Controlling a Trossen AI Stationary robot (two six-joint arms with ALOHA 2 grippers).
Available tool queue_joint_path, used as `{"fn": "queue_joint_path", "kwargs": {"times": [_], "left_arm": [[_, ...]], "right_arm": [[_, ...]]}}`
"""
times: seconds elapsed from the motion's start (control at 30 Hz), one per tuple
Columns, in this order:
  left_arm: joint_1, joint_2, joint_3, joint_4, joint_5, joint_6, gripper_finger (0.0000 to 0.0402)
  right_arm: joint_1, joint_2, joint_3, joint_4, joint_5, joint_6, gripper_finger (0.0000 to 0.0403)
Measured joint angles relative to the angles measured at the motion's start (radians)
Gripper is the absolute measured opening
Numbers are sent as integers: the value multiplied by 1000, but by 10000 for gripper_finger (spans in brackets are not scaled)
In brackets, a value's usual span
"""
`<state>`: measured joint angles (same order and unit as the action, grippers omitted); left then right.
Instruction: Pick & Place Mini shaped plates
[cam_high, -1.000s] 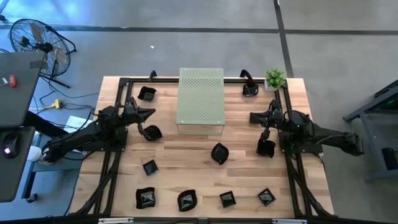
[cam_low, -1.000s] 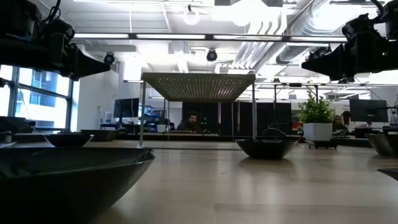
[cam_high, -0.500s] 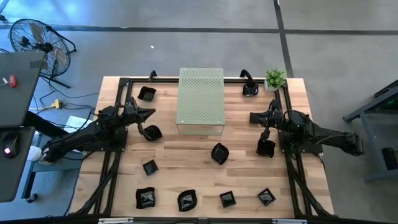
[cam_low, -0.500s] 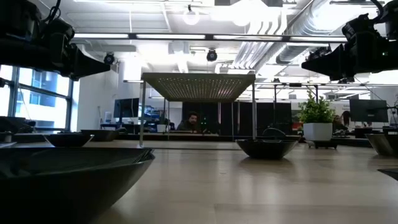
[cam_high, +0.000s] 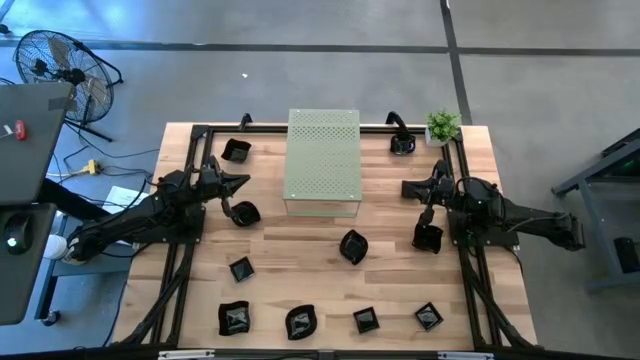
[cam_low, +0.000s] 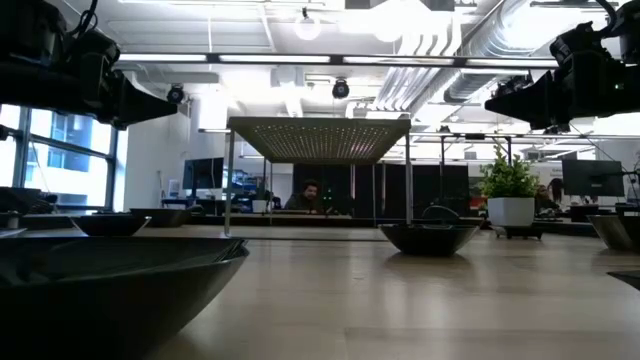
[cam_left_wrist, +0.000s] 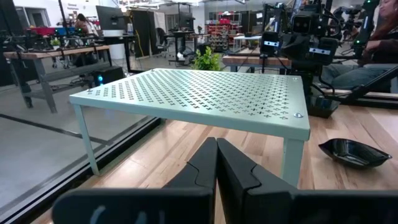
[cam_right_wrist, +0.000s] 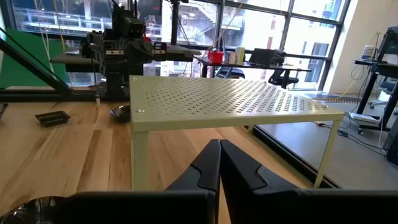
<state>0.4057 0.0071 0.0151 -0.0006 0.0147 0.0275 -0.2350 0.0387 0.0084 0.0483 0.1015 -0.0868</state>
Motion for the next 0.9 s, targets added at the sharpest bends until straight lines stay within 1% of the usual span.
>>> {"fn": "queue_joint_path", "kwargs": {"times": [0.67,0.83,0.9], "left_arm": [[0,0,0,1,2,-19,0],[0,0,8,3,50,-131,0],[0,0,9,4,59,-156,0]], "right_arm": [[0,0,0,0,0,0,5],[0,0,0,2,0,0,5],[0,2,0,49,22,-3,5]]}}
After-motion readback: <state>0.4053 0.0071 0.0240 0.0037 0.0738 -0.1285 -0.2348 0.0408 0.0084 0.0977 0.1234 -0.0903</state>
